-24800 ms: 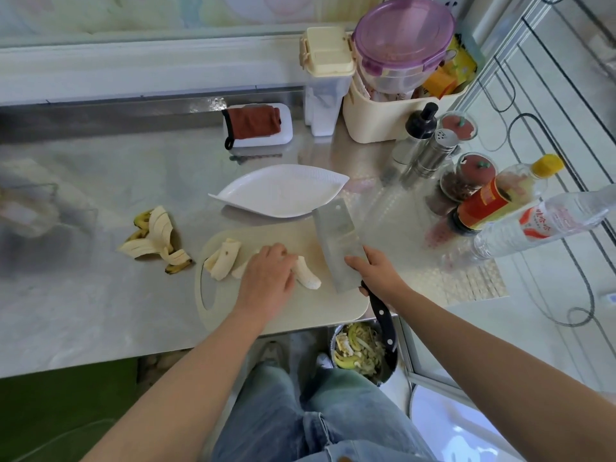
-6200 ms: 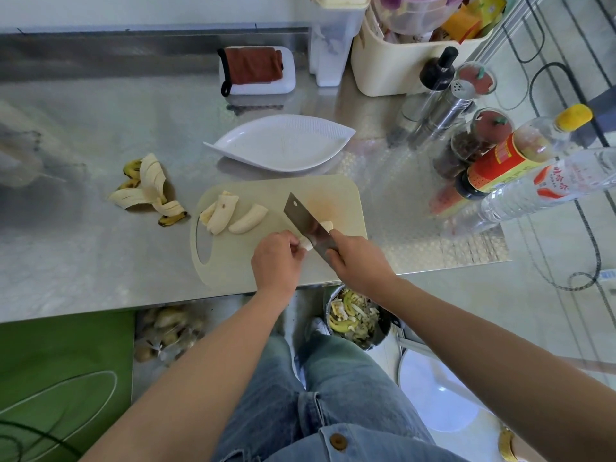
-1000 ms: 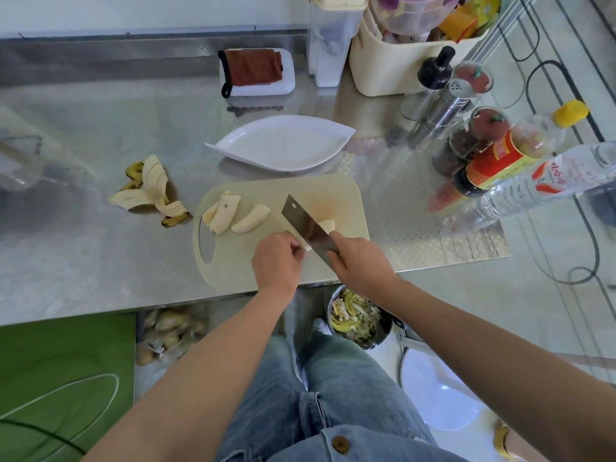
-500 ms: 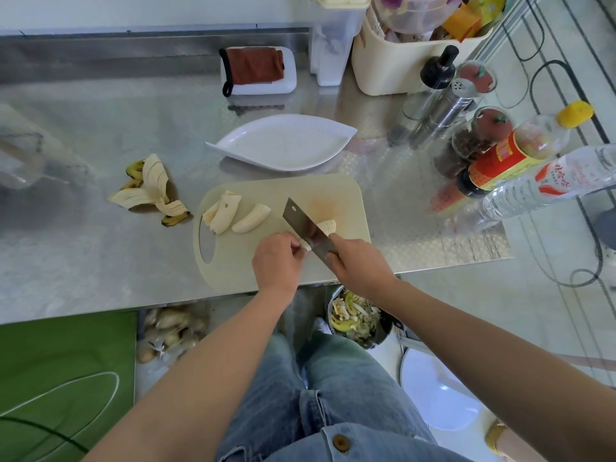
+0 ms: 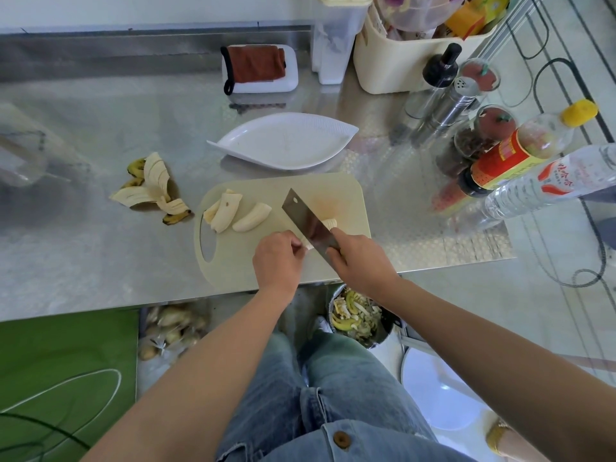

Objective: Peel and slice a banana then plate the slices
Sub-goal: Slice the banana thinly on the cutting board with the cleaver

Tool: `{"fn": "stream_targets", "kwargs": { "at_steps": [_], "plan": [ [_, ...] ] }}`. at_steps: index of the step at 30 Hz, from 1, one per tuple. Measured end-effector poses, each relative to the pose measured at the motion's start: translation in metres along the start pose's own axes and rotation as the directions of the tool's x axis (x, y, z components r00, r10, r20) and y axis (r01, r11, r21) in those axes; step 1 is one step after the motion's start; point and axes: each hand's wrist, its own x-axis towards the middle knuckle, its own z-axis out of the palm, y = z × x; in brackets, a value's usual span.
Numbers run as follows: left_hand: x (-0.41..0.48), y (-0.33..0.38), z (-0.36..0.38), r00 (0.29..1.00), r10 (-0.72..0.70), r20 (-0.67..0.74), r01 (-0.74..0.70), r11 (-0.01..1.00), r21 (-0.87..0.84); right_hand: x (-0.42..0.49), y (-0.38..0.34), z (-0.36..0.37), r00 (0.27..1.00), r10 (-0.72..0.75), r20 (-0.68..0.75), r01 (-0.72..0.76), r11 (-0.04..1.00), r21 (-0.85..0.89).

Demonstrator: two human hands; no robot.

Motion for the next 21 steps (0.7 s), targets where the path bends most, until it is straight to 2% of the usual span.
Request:
{"fn": "stream_targets", "kwargs": {
  "at_steps": [11, 17, 21],
  "plan": [
    [-0.0003, 0.0006, -0.0010, 1.000, -0.010, 0.009, 0.010, 1.000, -0.005, 0.0011, -0.0030, 0.0046, 0.995, 0.051, 0.087, -0.043, 0.996, -0.083],
    [0.0005, 0.0000, -0.0018, 1.000, -0.005, 0.016, 0.005, 1.000, -0.003, -0.0011, -0.0009, 0.0006, 1.000, 0.014, 0.005, -0.014, 1.000, 0.005],
    [0.0006, 0.0001, -0.0024, 1.000, -0.013, 0.025, 0.013, 1.000, -0.004, -0.0017, -0.0015, -0.0009, 1.000, 0.000, 0.015, 0.001, 1.000, -0.009]
  ]
}}
